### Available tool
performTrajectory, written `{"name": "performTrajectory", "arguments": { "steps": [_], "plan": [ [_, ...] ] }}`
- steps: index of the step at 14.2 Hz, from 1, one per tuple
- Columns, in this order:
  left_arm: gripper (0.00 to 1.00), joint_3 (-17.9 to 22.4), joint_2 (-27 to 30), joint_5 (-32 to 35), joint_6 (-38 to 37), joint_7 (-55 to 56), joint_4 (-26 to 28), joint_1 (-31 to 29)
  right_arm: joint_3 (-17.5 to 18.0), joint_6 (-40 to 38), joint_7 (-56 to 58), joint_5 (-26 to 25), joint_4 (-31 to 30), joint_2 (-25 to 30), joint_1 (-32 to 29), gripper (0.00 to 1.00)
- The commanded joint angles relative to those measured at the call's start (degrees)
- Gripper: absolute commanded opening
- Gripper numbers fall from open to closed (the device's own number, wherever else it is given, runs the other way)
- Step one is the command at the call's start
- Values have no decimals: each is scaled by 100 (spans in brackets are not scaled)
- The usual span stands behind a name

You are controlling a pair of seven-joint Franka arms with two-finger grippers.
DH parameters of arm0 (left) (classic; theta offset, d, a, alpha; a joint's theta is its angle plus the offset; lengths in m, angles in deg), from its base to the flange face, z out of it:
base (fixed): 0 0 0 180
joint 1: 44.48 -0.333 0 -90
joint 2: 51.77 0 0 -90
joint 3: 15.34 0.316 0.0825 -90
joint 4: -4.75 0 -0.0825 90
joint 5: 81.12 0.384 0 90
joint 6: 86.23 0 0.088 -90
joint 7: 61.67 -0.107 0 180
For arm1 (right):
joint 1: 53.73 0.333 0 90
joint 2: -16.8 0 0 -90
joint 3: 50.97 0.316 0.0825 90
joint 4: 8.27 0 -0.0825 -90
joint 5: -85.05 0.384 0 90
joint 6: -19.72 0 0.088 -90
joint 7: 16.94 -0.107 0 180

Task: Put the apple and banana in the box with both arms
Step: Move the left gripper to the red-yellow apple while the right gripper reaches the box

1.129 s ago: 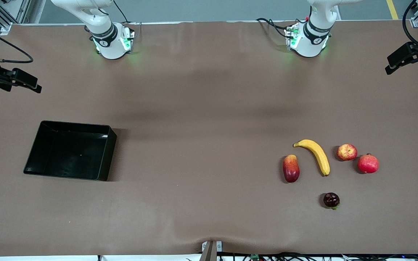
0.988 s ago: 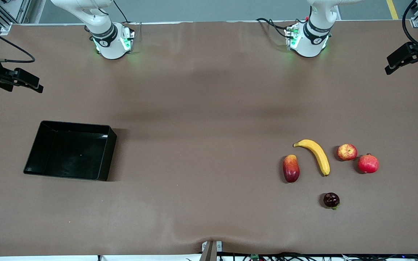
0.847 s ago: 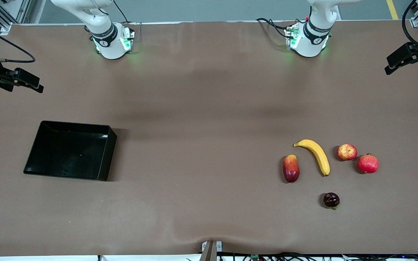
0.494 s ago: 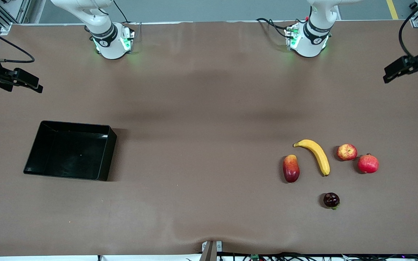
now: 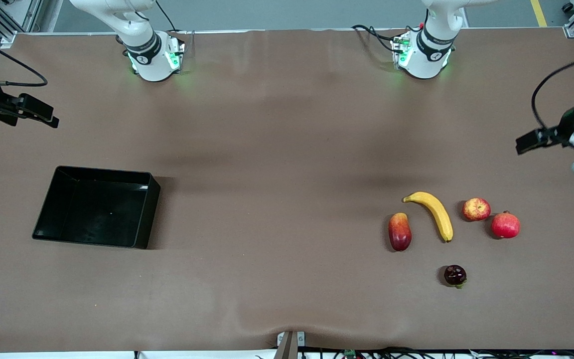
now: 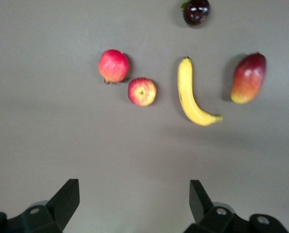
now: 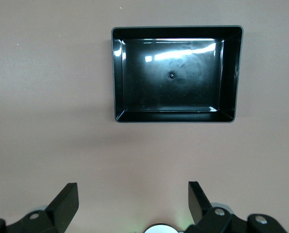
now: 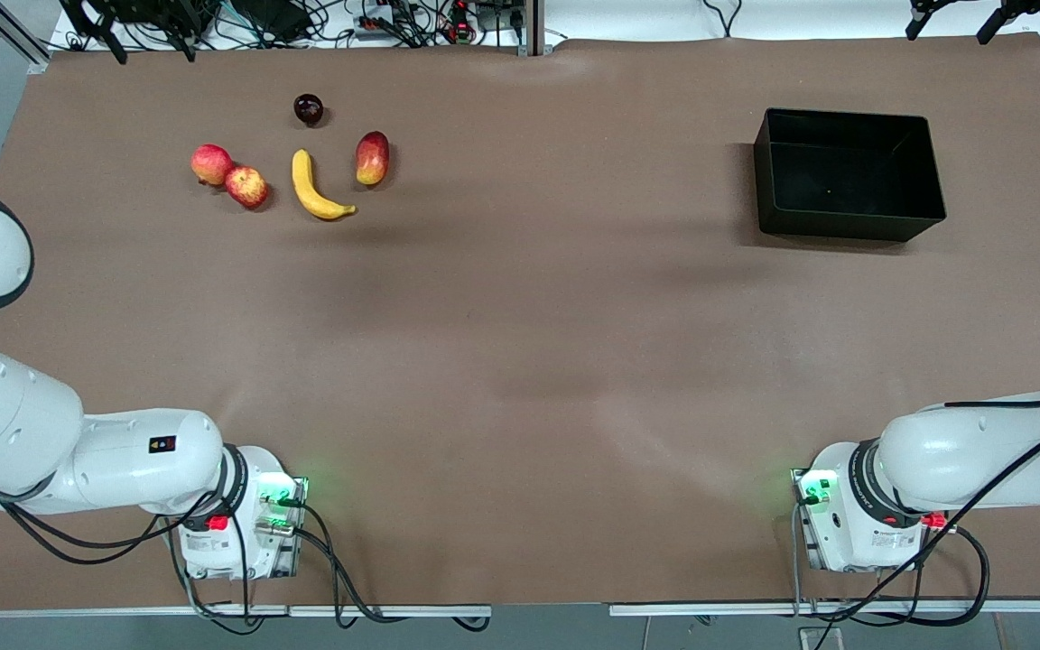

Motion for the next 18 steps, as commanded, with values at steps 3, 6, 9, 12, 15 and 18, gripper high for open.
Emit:
{"name": "performTrajectory", "arguments": {
  "steps": [3, 6, 9, 12, 15, 18],
  "plan": [
    [100, -52, -376, 57, 1653, 1, 1059, -375, -15, 154, 0, 5, 68, -334, -122, 100],
    [100, -52, -754, 40, 2751, 27, 1542, -383, -7, 469, 70, 5, 7, -782, -456, 100],
    [100, -43, -1114, 40, 3097, 193, 1605, -471, -6, 751, 368, 22, -2, -1178, -720, 100],
    [100, -43, -1404, 40, 3430, 431, 1605, -567, -7, 1198, 650, 31, -116, -1495, -913, 100],
    [100, -43, -1791, 31, 3826, 685, 1605, -682, -6, 1962, 1115, 31, -405, -1793, -1168, 100],
    [100, -52, -2003, 31, 3967, 1185, 1597, -665, -6, 2622, 1494, 49, -486, -2355, -1380, 100]
  ]
}}
